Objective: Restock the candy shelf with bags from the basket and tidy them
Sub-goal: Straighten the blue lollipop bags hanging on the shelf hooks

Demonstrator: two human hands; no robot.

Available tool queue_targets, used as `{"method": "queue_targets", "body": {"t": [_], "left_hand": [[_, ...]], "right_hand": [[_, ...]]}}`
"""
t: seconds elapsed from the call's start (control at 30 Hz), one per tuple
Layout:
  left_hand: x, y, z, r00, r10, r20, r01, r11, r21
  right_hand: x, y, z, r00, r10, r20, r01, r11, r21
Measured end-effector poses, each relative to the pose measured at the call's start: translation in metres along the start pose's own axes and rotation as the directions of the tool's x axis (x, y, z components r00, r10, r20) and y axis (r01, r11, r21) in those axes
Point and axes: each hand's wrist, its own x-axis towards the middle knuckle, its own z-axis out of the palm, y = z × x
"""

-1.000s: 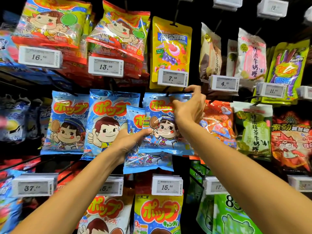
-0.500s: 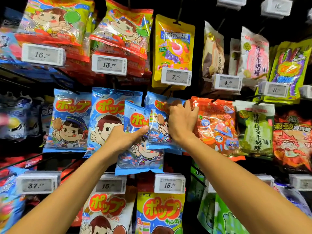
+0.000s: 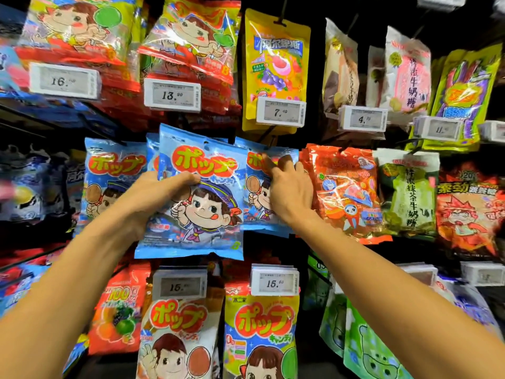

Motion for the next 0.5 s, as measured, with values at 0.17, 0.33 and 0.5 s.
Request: {"method": "queue_targets", "body": {"t": [0.17,0.33,0.5], "left_hand": [[0.003,0.004,0.031,0.994,-0.072,0.087,0.078,0.995,-0.064],[0.011,0.007,0.063,0.979,-0.108,0.171,0.130,0.984,-0.125],[0.024,0.022,0.089,0.963,-0.154,0.222,0.190,0.970,-0.151]], "right_hand": [[-0.004,0.013,-0.007,0.997,0.079,-0.025,-0.067,0.946,0.317],[0.000,0.017,-0.026,0.934,0.355,0.041,-0.221,0.486,0.846],[0.018,0.023,-0.048,0.931,0.308,0.197,-0.284,0.271,0.920]]}}
